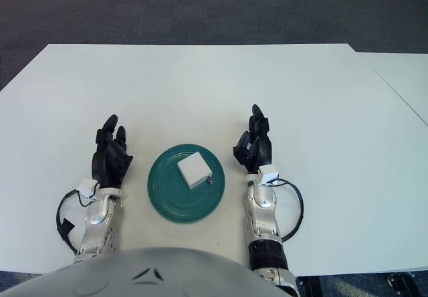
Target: Put the charger into the plate.
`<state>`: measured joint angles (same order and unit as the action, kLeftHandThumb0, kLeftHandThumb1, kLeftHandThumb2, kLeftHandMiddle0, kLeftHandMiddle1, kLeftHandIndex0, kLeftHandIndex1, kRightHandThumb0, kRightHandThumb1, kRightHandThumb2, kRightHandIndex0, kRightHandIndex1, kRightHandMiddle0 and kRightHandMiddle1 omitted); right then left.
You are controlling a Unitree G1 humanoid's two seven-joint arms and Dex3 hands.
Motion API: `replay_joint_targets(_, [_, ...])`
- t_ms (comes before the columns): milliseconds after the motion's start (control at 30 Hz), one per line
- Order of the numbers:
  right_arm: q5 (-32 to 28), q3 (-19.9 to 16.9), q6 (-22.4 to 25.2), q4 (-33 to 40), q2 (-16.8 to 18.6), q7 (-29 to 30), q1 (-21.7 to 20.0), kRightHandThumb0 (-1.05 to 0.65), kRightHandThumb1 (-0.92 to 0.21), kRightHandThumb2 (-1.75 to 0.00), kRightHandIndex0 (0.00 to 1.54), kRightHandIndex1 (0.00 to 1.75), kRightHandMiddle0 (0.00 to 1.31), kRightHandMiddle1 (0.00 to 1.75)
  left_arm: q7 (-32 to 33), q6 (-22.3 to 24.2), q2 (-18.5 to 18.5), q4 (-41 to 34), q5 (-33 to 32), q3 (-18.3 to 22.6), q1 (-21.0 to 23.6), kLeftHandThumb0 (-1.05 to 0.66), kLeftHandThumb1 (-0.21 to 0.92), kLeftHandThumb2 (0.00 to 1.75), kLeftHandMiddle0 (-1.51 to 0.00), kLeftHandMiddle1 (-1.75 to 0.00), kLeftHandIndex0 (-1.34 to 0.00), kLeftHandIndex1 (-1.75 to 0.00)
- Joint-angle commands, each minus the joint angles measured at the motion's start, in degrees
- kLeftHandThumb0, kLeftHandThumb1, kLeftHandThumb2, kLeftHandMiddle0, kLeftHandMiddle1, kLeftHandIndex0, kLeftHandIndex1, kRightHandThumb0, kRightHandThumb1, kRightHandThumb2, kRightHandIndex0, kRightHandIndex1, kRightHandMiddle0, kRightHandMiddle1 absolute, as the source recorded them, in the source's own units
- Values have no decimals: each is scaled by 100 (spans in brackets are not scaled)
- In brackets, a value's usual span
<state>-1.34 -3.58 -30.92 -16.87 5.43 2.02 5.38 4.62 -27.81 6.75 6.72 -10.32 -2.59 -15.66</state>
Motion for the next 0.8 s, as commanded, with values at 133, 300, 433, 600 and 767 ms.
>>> replay_joint_targets(133, [-299, 163, -9, -198, 396, -132, 728, -102, -92, -97, 12, 1, 0, 39, 22, 490, 283, -575, -34, -317, -809, -105, 92, 93, -22, -1, 0, -55])
replay_joint_targets(300, [-254, 255, 117, 116, 388, -144, 902, -102, -92, -96, 13, 1, 0, 38, 237, 868, 183, -950, 396, -437, -976, -105, 92, 93, -23, -2, 0, -56])
replay_joint_targets(433, [-218, 334, 269, 351, 307, -148, 1013, -101, -92, -96, 13, 1, 0, 38, 358, 1185, 134, -1198, 761, -536, -1098, -105, 92, 94, -24, -1, 0, -57])
replay_joint_targets(600, [47, 519, 772, 874, 75, -131, 1268, -95, -92, -95, 12, 0, 0, 35, 565, 1625, 142, -1481, 1218, -683, -1238, -104, 92, 95, -24, -1, 0, -57])
replay_joint_targets(767, [217, 599, 1182, 1237, -71, -130, 1413, -92, -92, -94, 12, 0, 0, 33, 473, 2192, 46, -1835, 1139, -706, -1448, -103, 92, 94, -24, -1, 0, -58])
